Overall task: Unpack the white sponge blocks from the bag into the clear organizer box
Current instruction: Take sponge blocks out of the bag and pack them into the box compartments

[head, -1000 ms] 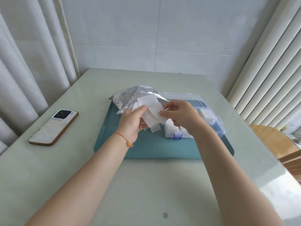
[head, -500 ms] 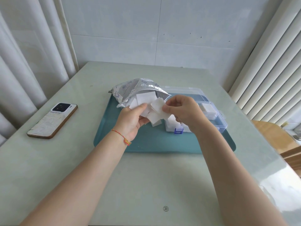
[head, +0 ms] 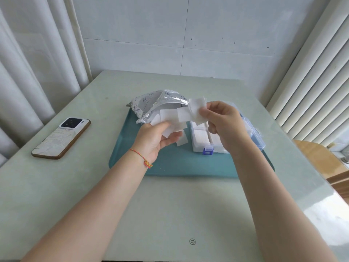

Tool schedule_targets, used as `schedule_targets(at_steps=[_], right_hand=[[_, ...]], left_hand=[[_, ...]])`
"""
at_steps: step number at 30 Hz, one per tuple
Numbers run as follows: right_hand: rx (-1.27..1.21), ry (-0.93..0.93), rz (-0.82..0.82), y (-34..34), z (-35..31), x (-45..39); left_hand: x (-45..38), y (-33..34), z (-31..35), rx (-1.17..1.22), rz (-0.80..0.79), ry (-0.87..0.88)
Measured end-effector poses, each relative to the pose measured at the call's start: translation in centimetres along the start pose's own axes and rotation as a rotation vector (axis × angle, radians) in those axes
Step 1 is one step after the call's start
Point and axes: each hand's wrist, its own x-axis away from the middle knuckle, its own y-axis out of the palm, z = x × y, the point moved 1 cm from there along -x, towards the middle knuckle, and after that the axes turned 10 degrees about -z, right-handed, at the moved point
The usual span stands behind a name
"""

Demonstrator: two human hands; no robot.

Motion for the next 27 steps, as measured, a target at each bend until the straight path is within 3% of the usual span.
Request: schedule_targets(at_steps=[4,14,18,20,24,27], right_hand=[[0.152,0.025,0.082,1.2,0.5,0.1],[0.369,0.001,0.083,1.5,1.0,-0.1],[0.401,-0.037,0.094,1.2,0.3,0.0],[0.377,-0.054,0.029,0.3,-0.3,0.2],[0.506,-0.027,-0.264,0.0,-0.5,0.7],[0.7,-0.05,-0.24,0.9,0.0,0.6]], left_hand=[[0.5,1.0,0.2,0.003,-0.106,0.021],[0.6,1.0,0.3,0.039,-0.128,0.015],[0.7,0.7,0.1,-0.047,-0.043,0.016],[0.7,0.3,0.3,-0.138,-0.046,-0.01],[0.9,0.3,0.6,-0.248,-0.219,-0.113],[0.9,0.5,0.7,-0.185,-0.268,-0.139]])
